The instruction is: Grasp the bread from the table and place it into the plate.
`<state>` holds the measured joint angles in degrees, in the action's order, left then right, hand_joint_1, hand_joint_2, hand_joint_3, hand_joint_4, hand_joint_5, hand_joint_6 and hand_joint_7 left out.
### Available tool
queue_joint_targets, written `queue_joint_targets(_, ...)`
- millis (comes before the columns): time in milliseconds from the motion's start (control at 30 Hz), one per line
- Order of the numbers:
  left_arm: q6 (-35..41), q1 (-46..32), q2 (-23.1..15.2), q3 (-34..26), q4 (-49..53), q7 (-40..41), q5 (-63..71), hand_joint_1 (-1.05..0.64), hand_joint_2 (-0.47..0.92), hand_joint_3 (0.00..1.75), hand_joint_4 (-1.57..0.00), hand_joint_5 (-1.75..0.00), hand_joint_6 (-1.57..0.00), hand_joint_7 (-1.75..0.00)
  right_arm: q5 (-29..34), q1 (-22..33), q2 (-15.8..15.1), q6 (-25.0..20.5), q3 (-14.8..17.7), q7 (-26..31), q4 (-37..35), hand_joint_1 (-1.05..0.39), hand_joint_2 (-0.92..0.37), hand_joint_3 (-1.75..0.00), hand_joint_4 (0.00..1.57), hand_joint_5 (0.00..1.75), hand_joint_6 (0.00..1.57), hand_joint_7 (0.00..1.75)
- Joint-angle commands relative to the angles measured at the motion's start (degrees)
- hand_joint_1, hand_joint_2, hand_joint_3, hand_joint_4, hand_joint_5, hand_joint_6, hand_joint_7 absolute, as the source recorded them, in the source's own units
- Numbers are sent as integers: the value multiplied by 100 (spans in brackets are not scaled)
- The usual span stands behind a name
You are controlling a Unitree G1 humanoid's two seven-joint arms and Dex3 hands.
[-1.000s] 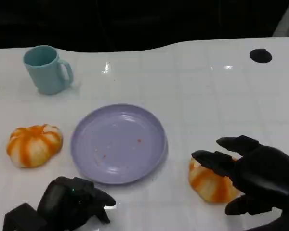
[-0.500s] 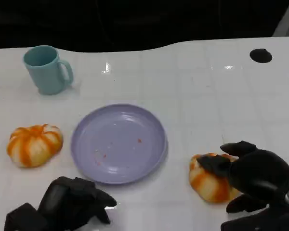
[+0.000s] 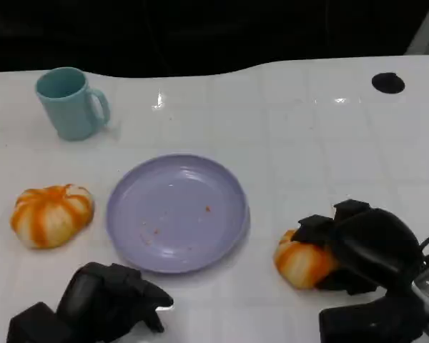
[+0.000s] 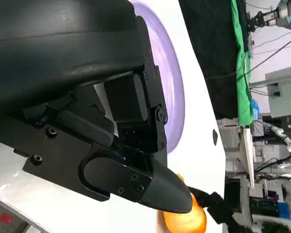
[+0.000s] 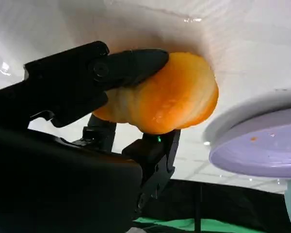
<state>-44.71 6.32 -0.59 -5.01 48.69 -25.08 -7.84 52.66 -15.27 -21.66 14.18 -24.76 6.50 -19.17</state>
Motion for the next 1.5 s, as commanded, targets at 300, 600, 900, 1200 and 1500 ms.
queue_joint_targets(300, -98, -44, -72, 16, 26, 77, 26, -105, 92, 11, -129, -103, -153, -29, -355, -102, 136, 624, 10, 1473, -812, -32, -73, -79, 80, 175, 67, 150)
queue_joint_targets(600, 2, -20, -102, 12, 26, 73, 8, -105, 92, 11, -130, -103, -154, -30, -933, -292, 362, 1464, 134, 2145, -1125, -28, -56, -102, 85, 175, 63, 169)
queue_joint_targets(900, 16, 30, -104, -12, 103, 32, -44, -105, 92, 10, -130, -103, -154, -30, -1233, -484, 533, 1902, 256, 2130, -969, -22, -41, -125, 92, 175, 81, 145)
queue_joint_targets(1200, -9, 62, -144, -20, 207, 23, -17, -105, 92, 10, -130, -103, -154, -30, -1360, -967, 1027, 2200, 209, 2154, -1230, -14, -26, -141, 98, 175, 74, 174)
queue_joint_targets(1500, -159, 91, -146, -48, 399, -31, -36, -105, 92, 10, -130, -102, -154, -30, -1186, -1739, 1714, 1943, 2, 2268, -2021, -5, -20, -148, 100, 175, 84, 153)
